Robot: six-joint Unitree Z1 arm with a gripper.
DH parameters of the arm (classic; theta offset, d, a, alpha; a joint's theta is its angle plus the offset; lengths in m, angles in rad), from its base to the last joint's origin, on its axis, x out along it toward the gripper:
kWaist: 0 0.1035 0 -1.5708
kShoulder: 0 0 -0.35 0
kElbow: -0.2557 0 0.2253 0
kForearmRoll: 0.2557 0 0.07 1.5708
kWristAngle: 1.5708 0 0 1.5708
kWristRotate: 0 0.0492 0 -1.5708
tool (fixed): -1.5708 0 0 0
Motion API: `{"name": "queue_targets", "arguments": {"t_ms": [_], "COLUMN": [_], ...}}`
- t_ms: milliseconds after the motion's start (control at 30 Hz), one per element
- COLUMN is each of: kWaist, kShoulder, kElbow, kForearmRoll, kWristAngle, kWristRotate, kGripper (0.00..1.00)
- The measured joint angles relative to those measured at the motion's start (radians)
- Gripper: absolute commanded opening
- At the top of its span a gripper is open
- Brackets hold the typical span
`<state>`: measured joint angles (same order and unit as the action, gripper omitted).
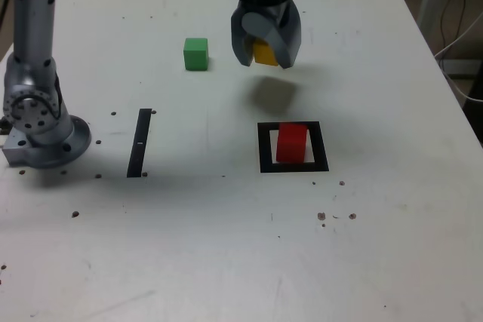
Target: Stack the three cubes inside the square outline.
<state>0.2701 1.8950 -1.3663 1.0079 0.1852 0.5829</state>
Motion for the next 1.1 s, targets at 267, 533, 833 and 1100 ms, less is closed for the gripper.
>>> {"name": "queue_targets", "arguments": {"t_ms": [267, 533, 833, 1100], "kWaist": [-0.109, -0.271, -0.461, -0.508], "kShoulder": [-0.072, -0.120, -0.037, 0.005], "kElbow": [-0.018, -0.066, -0.194, -0.262], "kForearmRoll": [0.107, 0.193, 0.314, 0.387], "kWristAngle": [-0.088, -0.048, -0.032, -0.063], "kWristRotate": [-0.162, -0.349, -0.562, -0.611], "kGripper": [0.17, 0.17, 0.17, 0.19]}}
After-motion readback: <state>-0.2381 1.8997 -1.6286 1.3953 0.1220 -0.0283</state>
